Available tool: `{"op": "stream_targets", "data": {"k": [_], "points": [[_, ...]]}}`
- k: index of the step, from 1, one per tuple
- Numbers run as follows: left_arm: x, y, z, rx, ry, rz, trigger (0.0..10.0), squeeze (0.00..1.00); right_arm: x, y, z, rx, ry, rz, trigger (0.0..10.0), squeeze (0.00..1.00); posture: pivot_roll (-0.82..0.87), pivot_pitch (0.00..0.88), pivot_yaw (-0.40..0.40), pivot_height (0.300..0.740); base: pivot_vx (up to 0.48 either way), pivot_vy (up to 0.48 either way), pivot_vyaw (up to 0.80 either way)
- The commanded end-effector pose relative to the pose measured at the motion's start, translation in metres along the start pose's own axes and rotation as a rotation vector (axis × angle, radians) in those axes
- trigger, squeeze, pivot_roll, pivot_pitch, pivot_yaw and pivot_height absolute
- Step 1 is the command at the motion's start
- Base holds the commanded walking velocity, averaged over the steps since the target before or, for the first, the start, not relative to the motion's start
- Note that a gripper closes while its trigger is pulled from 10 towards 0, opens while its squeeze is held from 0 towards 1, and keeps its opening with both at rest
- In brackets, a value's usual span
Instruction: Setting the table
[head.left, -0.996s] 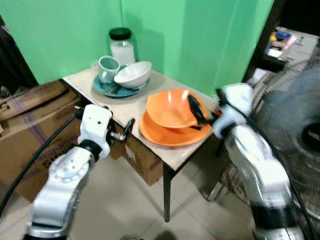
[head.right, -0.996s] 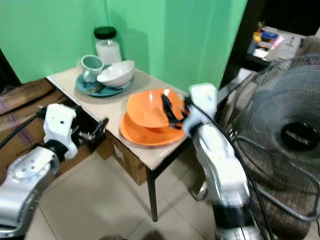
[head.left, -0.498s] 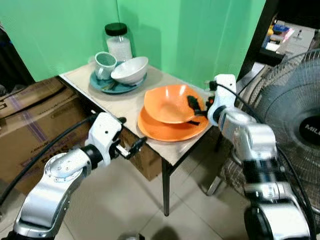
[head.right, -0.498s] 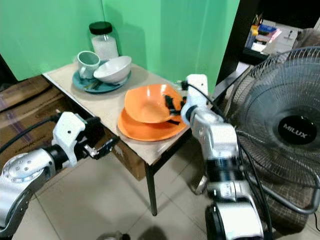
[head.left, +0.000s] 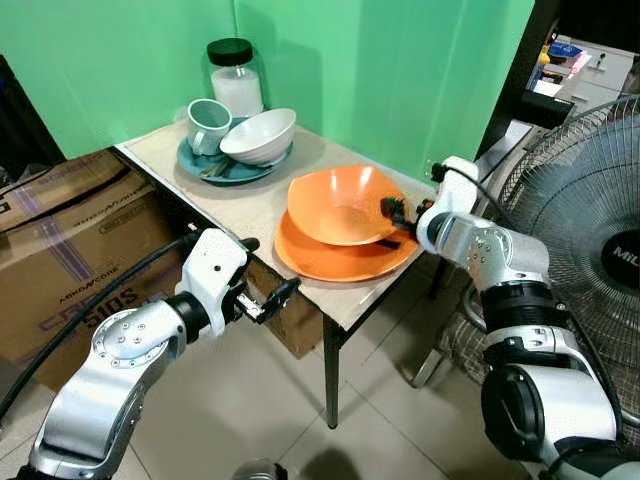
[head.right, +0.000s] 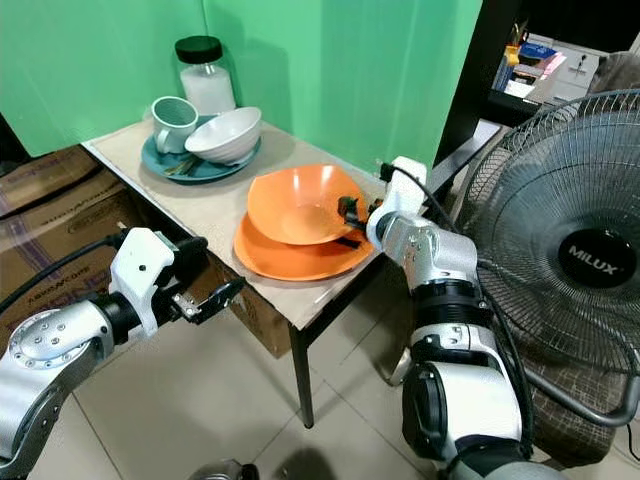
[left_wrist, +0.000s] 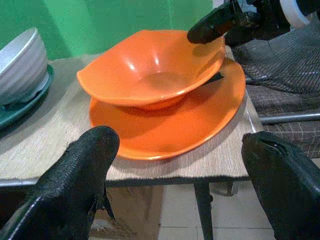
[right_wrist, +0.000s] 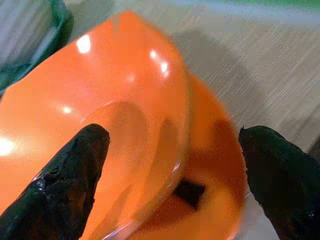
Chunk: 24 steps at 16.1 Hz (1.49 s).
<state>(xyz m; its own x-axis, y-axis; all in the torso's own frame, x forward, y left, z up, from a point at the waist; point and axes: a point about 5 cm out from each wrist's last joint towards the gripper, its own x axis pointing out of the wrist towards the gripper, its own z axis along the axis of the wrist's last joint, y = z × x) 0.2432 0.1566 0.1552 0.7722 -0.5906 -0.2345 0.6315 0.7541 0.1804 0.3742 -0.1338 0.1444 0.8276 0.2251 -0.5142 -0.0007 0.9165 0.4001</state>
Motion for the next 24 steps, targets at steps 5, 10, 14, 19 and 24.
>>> {"op": "stream_targets", "data": {"k": [5, 10, 14, 19, 24], "points": [[-0.002, -0.004, 0.002, 0.004, -0.004, -0.007, 10.0, 1.0, 0.006, 0.013, -0.01, 0.129, 0.109, 0.085, 1.0, 0.0, 0.14, 0.0, 0.008, 0.74, 0.0, 0.0, 0.0], [0.0, -0.005, 0.002, -0.006, -0.004, -0.015, 10.0, 1.0, 0.009, 0.015, -0.015, 0.176, 0.129, 0.091, 0.0, 0.0, 0.14, 0.0, 0.008, 0.74, 0.0, 0.0, 0.0], [-0.001, -0.005, 0.0, -0.014, 0.005, -0.02, 10.0, 1.0, 0.01, 0.014, -0.016, 0.246, 0.135, 0.103, 0.0, 0.0, 0.14, 0.0, 0.009, 0.74, 0.0, 0.0, 0.0], [0.001, -0.004, 0.0, -0.007, 0.006, -0.013, 10.0, 1.0, 0.012, 0.014, -0.018, 0.237, 0.119, 0.102, 0.0, 0.0, 0.14, 0.0, 0.008, 0.74, 0.0, 0.0, 0.0], [0.002, -0.005, 0.002, 0.007, 0.0, -0.024, 10.0, 1.0, 0.012, 0.015, -0.02, 0.227, 0.131, 0.101, 0.0, 0.0, 0.14, 0.0, 0.01, 0.74, 0.0, 0.0, 0.0]]}}
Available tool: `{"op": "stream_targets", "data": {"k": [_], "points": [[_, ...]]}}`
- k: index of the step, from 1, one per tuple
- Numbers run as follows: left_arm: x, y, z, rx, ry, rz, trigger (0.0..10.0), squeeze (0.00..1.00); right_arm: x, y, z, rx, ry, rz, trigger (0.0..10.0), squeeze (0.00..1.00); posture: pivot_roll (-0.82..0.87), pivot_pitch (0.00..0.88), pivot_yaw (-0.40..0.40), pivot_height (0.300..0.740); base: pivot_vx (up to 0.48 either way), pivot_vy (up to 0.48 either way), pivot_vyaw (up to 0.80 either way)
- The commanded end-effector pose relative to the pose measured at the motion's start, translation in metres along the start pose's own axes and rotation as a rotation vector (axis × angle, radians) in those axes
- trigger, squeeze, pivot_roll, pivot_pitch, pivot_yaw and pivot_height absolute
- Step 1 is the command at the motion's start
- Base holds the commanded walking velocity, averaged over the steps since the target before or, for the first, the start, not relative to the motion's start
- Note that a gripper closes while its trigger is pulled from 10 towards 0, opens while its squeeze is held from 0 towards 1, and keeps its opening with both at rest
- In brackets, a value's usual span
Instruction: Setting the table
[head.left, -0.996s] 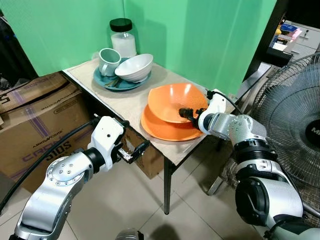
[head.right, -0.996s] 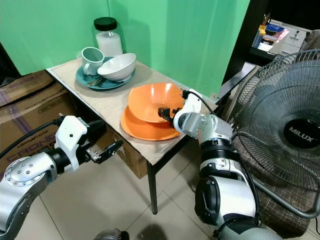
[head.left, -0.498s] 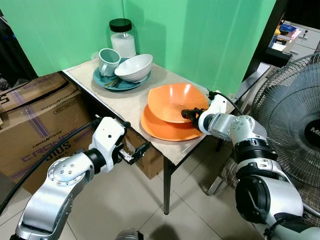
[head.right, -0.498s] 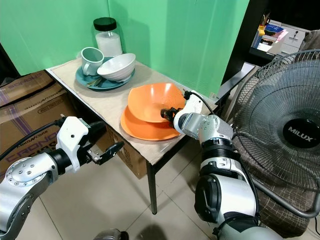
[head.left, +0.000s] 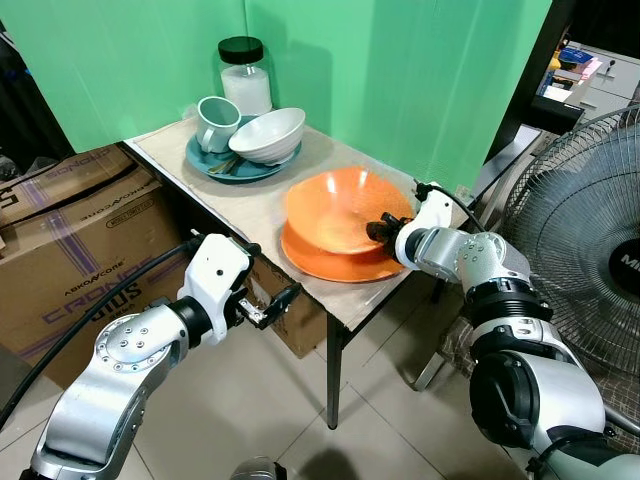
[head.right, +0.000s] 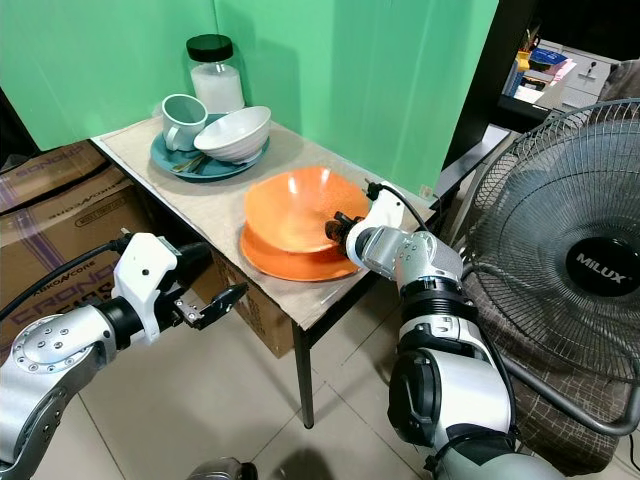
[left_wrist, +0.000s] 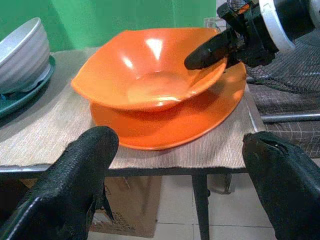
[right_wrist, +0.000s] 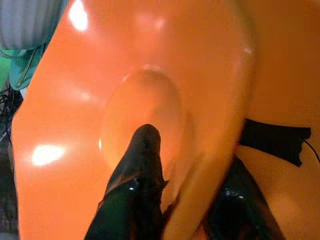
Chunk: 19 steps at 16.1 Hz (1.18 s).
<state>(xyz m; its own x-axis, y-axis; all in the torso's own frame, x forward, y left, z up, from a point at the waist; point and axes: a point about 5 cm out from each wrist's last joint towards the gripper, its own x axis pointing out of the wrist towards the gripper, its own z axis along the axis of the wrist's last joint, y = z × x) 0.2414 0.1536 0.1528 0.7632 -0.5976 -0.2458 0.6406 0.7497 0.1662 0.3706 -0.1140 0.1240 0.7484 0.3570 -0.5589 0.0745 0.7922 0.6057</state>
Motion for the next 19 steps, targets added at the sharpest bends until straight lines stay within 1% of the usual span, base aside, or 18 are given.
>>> {"op": "stream_targets", "data": {"k": [1, 2, 4, 5, 7, 8, 10, 11, 12, 13, 14, 15, 16, 17, 18, 19], "points": [[0.001, 0.0, 0.004, 0.018, -0.011, -0.005, 10.0, 1.0, 0.0, 0.005, 0.003, -0.009, -0.003, 0.012, 0.0, 0.0, 0.14, 0.0, 0.009, 0.74, 0.0, 0.0, 0.0], [0.001, 0.002, 0.002, 0.022, -0.005, 0.013, 10.0, 1.0, 0.0, 0.004, 0.002, -0.008, -0.006, 0.006, 0.0, 0.0, 0.14, 0.0, 0.015, 0.74, 0.0, 0.0, 0.0], [0.003, 0.0, 0.004, 0.03, -0.009, 0.006, 10.0, 1.0, -0.002, 0.003, 0.004, -0.02, -0.027, 0.002, 0.0, 0.0, 0.14, 0.0, 0.015, 0.74, 0.0, 0.0, 0.0], [0.002, 0.003, 0.001, 0.033, 0.0, 0.023, 10.0, 1.0, -0.003, 0.006, 0.007, -0.001, -0.061, 0.029, 0.0, 0.0, 0.13, 0.0, 0.016, 0.74, 0.0, 0.0, 0.0], [0.004, 0.002, 0.001, 0.04, 0.001, 0.023, 10.0, 1.0, -0.006, 0.006, 0.009, -0.019, -0.078, 0.033, 0.0, 0.0, 0.13, 0.0, 0.022, 0.74, 0.0, 0.0, 0.0], [0.005, 0.0, 0.004, 0.035, -0.014, 0.009, 10.0, 1.0, -0.008, 0.008, 0.01, -0.012, -0.089, 0.046, 0.0, 0.0, 0.13, 0.0, 0.02, 0.74, 0.0, 0.0, 0.0], [0.004, 0.003, 0.001, 0.039, -0.007, 0.031, 10.0, 1.0, -0.014, 0.011, 0.012, 0.016, -0.107, 0.082, 0.0, 0.0, 0.13, 0.0, 0.018, 0.74, 0.0, 0.0, 0.0], [0.005, 0.002, 0.002, 0.046, -0.007, 0.04, 10.0, 1.0, -0.022, 0.014, 0.016, -0.002, -0.141, 0.102, 0.0, 0.0, 0.14, 0.0, 0.014, 0.74, 0.0, 0.0, 0.0], [0.005, 0.0, 0.008, 0.043, -0.036, 0.033, 10.0, 1.0, -0.036, 0.019, 0.025, -0.031, -0.22, 0.143, 0.0, 0.0, 0.14, 0.0, 0.009, 0.74, 0.0, 0.0, 0.0], [0.004, 0.0, 0.013, 0.035, -0.064, 0.053, 10.0, 1.0, -0.054, 0.023, 0.034, -0.053, -0.306, 0.182, 0.0, 0.0, 0.14, 0.0, -0.005, 0.74, 0.0, 0.0, 0.0], [0.004, 0.002, 0.016, 0.029, -0.087, 0.1, 10.0, 1.0, -0.076, 0.025, 0.041, -0.118, -0.427, 0.21, 0.0, 0.0, 0.13, 0.0, -0.007, 0.74, 0.0, 0.0, 0.0], [0.004, 0.003, 0.017, 0.029, -0.097, 0.137, 10.0, 1.0, -0.088, 0.024, 0.044, -0.167, -0.488, 0.193, 0.0, 0.0, 0.13, 0.0, 0.0, 0.74, 0.0, 0.0, 0.0], [0.006, 0.0, 0.02, 0.024, -0.115, 0.172, 10.0, 1.0, -0.108, 0.021, 0.044, -0.23, -0.573, 0.161, 0.0, 0.0, 0.12, 0.0, 0.007, 0.74, 0.0, 0.0, 0.0], [0.007, -0.003, 0.024, 0.022, -0.133, 0.18, 10.0, 1.0, -0.123, 0.019, 0.041, -0.245, -0.607, 0.155, 0.0, 0.0, 0.12, 0.0, 0.006, 0.74, 0.0, 0.0, 0.0], [0.007, -0.003, 0.024, 0.027, -0.138, 0.193, 10.0, 1.0, -0.131, 0.016, 0.039, -0.268, -0.635, 0.131, 0.0, 0.0, 0.11, 0.0, 0.001, 0.74, 0.0, 0.0, 0.0], [0.008, 0.0, 0.023, 0.039, -0.135, 0.246, 10.0, 1.0, -0.141, 0.01, 0.032, -0.325, -0.676, 0.077, 0.0, 0.0, 0.1, 0.0, 0.013, 0.74, 0.0, 0.0, -0.59]]}}
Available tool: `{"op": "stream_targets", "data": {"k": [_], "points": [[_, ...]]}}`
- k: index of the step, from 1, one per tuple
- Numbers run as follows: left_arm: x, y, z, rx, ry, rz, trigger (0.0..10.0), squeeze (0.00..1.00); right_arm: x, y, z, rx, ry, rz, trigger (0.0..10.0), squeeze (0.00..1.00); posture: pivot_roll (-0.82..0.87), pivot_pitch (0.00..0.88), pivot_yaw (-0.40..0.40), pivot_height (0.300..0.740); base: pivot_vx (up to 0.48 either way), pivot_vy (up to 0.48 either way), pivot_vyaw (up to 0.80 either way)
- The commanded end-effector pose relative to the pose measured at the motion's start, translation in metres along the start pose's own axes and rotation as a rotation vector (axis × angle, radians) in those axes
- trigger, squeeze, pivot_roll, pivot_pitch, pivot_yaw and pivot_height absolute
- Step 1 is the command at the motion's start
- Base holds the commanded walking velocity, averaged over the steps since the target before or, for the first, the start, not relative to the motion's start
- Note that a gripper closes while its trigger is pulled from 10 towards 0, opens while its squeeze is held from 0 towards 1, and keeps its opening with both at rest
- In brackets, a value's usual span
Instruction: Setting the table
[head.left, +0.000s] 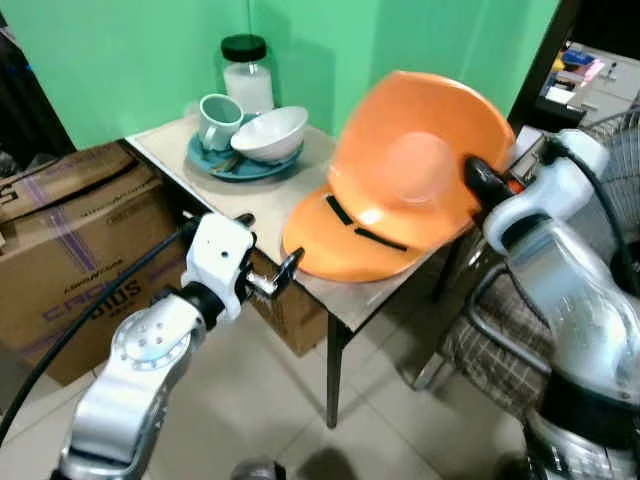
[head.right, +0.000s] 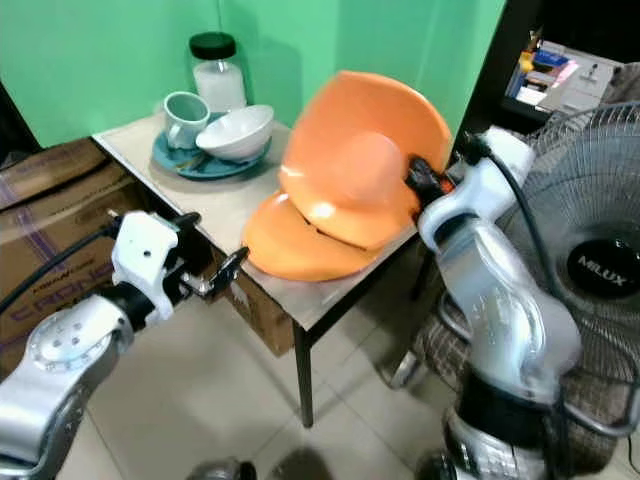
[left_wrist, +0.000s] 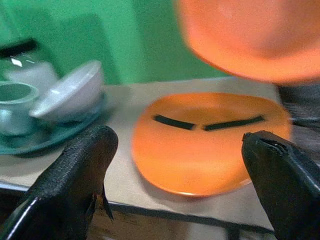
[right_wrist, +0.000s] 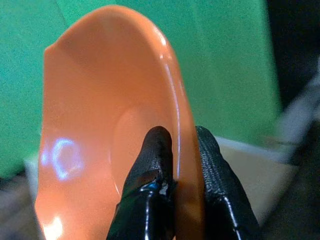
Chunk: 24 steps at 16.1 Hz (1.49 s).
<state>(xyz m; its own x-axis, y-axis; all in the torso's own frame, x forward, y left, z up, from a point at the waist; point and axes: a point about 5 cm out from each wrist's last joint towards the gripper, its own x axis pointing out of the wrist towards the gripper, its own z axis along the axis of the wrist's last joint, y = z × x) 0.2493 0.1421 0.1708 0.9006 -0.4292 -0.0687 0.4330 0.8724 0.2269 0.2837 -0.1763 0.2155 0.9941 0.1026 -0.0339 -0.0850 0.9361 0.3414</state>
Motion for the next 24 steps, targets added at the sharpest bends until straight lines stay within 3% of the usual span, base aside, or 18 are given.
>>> {"op": "stream_targets", "data": {"k": [1, 2, 3, 5, 6, 13, 15, 19, 24], "points": [[0.002, 0.004, 0.003, 0.019, -0.008, 0.052, 10.0, 1.0, -0.009, 0.005, 0.008, -0.09, -0.06, 0.009, 10.0, 0.0, 0.09, 0.0, 0.02, 0.74, 0.0, 0.0, -0.79], [0.003, 0.003, 0.006, 0.007, -0.031, 0.062, 10.0, 0.95, -0.016, 0.003, 0.003, -0.2, -0.065, -0.018, 10.0, 0.0, 0.08, 0.0, 0.016, 0.74, 0.0, 0.0, -0.76], [0.003, 0.003, 0.004, -0.006, -0.031, 0.083, 10.0, 0.74, -0.021, -0.002, -0.004, -0.17, -0.068, -0.048, 10.0, 0.0, 0.08, 0.0, 0.018, 0.74, 0.0, 0.0, -0.76], [0.003, 0.006, 0.005, -0.022, -0.042, 0.147, 10.0, 0.56, -0.025, -0.004, -0.007, -0.234, -0.06, -0.058, 10.0, 0.0, 0.08, 0.0, 0.01, 0.74, 0.0, 0.0, -0.76], [0.003, 0.006, 0.006, -0.02, -0.056, 0.163, 10.0, 0.0, -0.027, -0.003, -0.01, -0.239, -0.05, -0.06, 10.0, 0.0, 0.08, 0.0, 0.002, 0.74, 0.0, 0.0, -0.76], [0.002, 0.006, -0.001, -0.017, -0.025, 0.197, 10.0, 0.0, -0.02, 0.003, -0.005, -0.178, -0.108, -0.055, 10.0, 0.0, 0.1, 0.0, -0.006, 0.74, 0.0, 0.0, -0.77], [0.0, 0.008, -0.002, -0.037, -0.016, 0.201, 10.0, 0.0, -0.018, -0.001, -0.002, -0.152, -0.146, -0.135, 10.0, 0.0, 0.1, 0.0, -0.017, 0.74, 0.0, 0.0, -0.78], [0.002, 0.009, -0.002, -0.015, 0.01, 0.177, 10.0, 0.0, -0.016, 0.0, -0.017, -0.141, -0.056, -0.111, 10.0, 0.0, 0.1, 0.0, -0.019, 0.74, 0.0, 0.0, -0.78], [0.001, 0.015, -0.006, -0.038, 0.005, 0.232, 10.0, 0.0, -0.018, -0.003, -0.035, -0.141, 0.055, -0.117, 10.0, 0.0, 0.09, 0.0, -0.004, 0.74, 0.0, 0.0, -0.78]]}}
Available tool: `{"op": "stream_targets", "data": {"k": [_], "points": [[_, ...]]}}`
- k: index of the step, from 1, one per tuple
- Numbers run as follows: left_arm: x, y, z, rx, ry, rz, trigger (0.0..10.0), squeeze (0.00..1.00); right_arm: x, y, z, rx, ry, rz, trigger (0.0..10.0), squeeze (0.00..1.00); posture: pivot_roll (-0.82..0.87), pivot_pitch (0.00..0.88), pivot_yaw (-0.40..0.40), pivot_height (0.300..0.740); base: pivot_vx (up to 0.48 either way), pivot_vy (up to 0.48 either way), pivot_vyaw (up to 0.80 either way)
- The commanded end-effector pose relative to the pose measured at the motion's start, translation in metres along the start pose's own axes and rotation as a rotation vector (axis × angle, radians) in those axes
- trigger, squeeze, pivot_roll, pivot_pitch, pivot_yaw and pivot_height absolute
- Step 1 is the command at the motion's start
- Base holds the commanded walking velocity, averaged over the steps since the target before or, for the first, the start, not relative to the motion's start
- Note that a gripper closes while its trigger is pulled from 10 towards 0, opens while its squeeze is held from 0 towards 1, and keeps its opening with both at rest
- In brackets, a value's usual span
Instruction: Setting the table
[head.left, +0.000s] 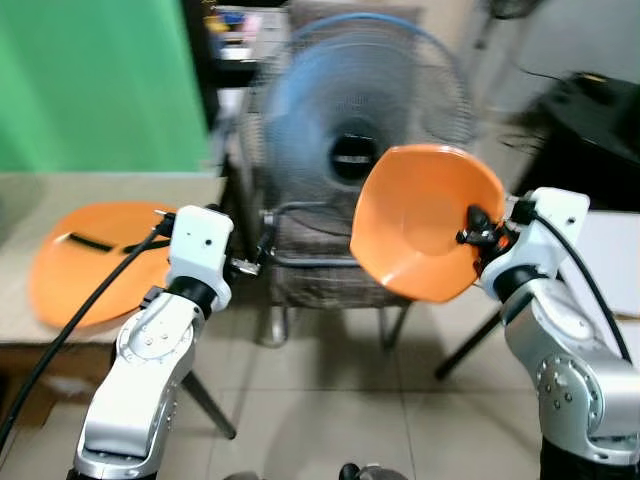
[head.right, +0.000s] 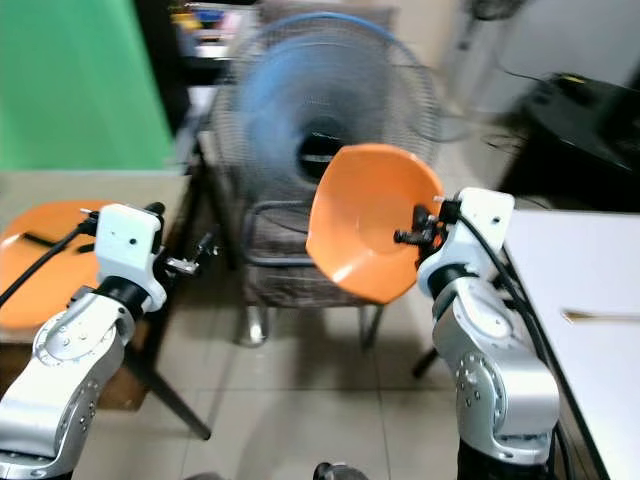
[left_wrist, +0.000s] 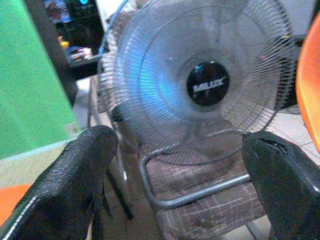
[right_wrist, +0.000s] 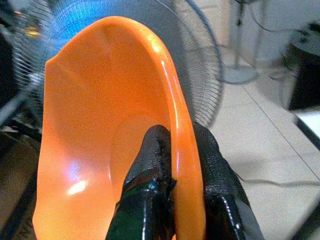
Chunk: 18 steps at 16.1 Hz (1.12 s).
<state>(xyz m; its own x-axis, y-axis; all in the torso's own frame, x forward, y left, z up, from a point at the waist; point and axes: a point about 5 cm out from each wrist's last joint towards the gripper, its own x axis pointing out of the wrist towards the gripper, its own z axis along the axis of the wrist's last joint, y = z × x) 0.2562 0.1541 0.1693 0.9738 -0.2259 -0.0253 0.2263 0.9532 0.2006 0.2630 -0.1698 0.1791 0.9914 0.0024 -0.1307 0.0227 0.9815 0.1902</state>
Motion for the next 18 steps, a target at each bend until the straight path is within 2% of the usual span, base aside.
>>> {"op": "stream_targets", "data": {"k": [1, 4, 9, 11, 18], "points": [[0.0, 0.003, -0.002, 0.008, 0.004, 0.013, 10.0, 0.0, 0.0, 0.001, 0.002, 0.007, -0.001, 0.002, 10.0, 0.0, 0.09, 0.0, -0.001, 0.74, 0.0, 0.0, -0.78], [0.001, 0.003, 0.001, 0.027, -0.022, 0.007, 10.0, 0.0, 0.0, -0.001, -0.002, -0.008, 0.02, -0.004, 10.0, 0.0, 0.09, 0.0, -0.002, 0.74, 0.0, 0.0, -0.78], [0.001, 0.002, -0.001, -0.011, -0.018, -0.005, 10.0, 0.0, 0.001, 0.001, -0.006, -0.024, 0.055, -0.004, 10.0, 0.0, 0.09, 0.0, -0.012, 0.74, 0.0, 0.0, -0.78], [0.002, 0.001, 0.0, 0.001, -0.033, 0.002, 10.0, 0.0, 0.002, 0.002, -0.006, -0.04, 0.066, 0.001, 10.0, 0.0, 0.1, 0.0, -0.016, 0.74, 0.0, 0.0, -0.77], [0.003, 0.004, -0.003, 0.007, -0.026, 0.005, 10.0, 0.0, 0.001, 0.004, -0.013, -0.018, 0.104, -0.016, 10.0, 0.0, 0.09, 0.0, -0.009, 0.74, 0.0, 0.0, -0.77]]}}
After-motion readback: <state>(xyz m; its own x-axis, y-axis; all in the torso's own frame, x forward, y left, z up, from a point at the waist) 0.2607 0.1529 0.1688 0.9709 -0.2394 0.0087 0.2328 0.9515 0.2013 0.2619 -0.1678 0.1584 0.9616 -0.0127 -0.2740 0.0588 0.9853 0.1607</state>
